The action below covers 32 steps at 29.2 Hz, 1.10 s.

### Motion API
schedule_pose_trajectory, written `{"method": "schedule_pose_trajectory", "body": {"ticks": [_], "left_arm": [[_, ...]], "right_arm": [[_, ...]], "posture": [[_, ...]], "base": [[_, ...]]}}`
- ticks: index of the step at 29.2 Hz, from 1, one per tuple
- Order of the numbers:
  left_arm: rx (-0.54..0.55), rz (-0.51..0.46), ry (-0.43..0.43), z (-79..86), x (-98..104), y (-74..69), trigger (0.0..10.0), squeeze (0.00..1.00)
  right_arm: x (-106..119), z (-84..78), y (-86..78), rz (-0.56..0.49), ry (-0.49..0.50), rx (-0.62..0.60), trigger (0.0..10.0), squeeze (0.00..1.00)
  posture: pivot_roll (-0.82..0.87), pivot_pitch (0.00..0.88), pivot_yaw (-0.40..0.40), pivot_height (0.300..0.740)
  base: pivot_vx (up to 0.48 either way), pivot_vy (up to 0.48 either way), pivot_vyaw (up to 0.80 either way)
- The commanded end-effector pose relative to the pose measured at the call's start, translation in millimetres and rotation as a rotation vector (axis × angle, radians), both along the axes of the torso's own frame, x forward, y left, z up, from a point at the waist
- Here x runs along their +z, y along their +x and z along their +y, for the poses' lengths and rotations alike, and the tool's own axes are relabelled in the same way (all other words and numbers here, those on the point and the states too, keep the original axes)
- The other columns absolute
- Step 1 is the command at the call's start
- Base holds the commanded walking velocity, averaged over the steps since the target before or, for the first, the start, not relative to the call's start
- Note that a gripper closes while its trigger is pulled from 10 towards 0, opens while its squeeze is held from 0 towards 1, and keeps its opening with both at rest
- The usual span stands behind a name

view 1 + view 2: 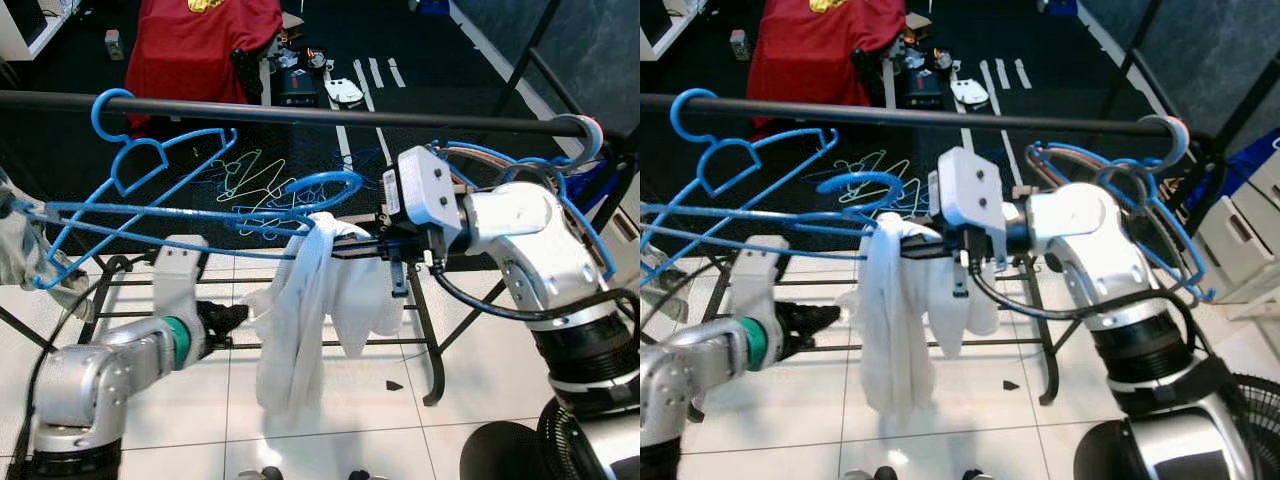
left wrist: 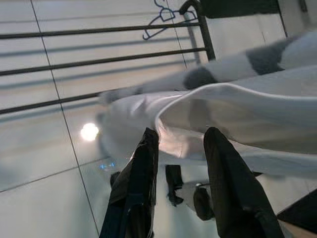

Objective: Hang hanger

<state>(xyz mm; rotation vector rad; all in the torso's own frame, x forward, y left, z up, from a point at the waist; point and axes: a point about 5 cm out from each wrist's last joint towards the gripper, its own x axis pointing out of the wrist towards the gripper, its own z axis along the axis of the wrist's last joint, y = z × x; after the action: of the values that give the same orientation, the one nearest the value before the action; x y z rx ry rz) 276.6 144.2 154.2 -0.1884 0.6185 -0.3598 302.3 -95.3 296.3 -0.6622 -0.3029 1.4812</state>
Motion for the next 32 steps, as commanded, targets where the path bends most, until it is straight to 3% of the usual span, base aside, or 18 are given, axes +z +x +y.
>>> {"method": "schedule_pose_trajectory", "body": {"ticks": [1,11,20,21,22,23,24,25,26,29,30,32], "left_arm": [[-0.02,0.053,-0.002,-5.7,-9.3,-6.3,10.0,0.0],[-0.056,0.078,-0.02,-17.3,-10.7,-10.9,10.0,0.0],[-0.042,0.096,0.022,-23.6,-20.3,-7.6,9.7,0.0],[-0.037,0.098,0.032,-28.0,-23.7,-4.6,6.9,0.0],[-0.037,0.098,0.032,-28.0,-23.7,-4.6,6.9,0.0],[-0.023,0.105,0.035,-32.0,-27.2,-1.7,5.9,0.0],[-0.023,0.108,0.014,-36.8,-28.4,0.3,7.6,0.0],[-0.023,0.108,0.014,-36.8,-28.4,0.3,7.6,0.0],[-0.022,0.112,0.0,-40.7,-29.1,2.0,4.4,0.0],[-0.022,0.112,0.0,-40.7,-29.1,2.0,4.4,0.0],[-0.011,0.114,0.008,-41.8,-30.7,4.5,0.0,0.0],[-0.011,0.114,0.008,-41.8,-30.7,4.5,0.0,0.0]], "right_arm": [[3.5,1.9,-4.7,-0.022,0.018,0.018,0.0,0.0],[1.4,-2.1,-3.5,-0.017,0.013,0.002,0.0,0.0],[11.9,0.4,-4.6,-0.041,0.021,0.02,0.0,0.0],[16.3,1.7,-5.9,-0.051,0.027,0.029,0.0,0.0],[16.3,1.7,-5.9,-0.051,0.027,0.029,0.0,0.0],[19.8,2.8,-7.3,-0.058,0.033,0.039,0.0,0.0],[22.5,3.6,-8.9,-0.063,0.038,0.046,0.0,0.0],[22.5,3.6,-8.9,-0.063,0.038,0.046,0.0,0.0],[24.7,4.2,-10.7,-0.066,0.042,0.053,0.0,0.0],[24.7,4.2,-10.7,-0.066,0.042,0.053,0.0,0.0],[25.4,4.3,-12.0,-0.067,0.044,0.056,0.0,0.0],[25.4,4.3,-12.0,-0.067,0.044,0.056,0.0,0.0]], "posture": [[-0.05,0.135,0.084,0.74],[-0.05,0.141,0.082,0.74],[-0.05,0.138,0.078,0.74],[-0.05,0.137,0.078,0.74],[-0.05,0.137,0.078,0.74],[-0.05,0.137,0.079,0.74],[-0.06,0.137,0.078,0.74],[-0.06,0.137,0.078,0.74],[-0.06,0.137,0.079,0.74],[-0.06,0.137,0.079,0.74],[-0.06,0.136,0.081,0.74],[-0.06,0.136,0.081,0.74]], "base": [[0.0,0.0,0.0],[0.0,0.0,0.0],[0.0,0.0,0.0],[0.0,0.0,0.0],[0.0,0.0,0.0],[0.0,0.0,0.0],[0.0,0.0,0.0],[0.0,0.0,0.0],[0.0,0.0,0.0],[0.0,0.0,0.0],[0.0,0.0,0.0],[0.0,0.0,0.0]]}}
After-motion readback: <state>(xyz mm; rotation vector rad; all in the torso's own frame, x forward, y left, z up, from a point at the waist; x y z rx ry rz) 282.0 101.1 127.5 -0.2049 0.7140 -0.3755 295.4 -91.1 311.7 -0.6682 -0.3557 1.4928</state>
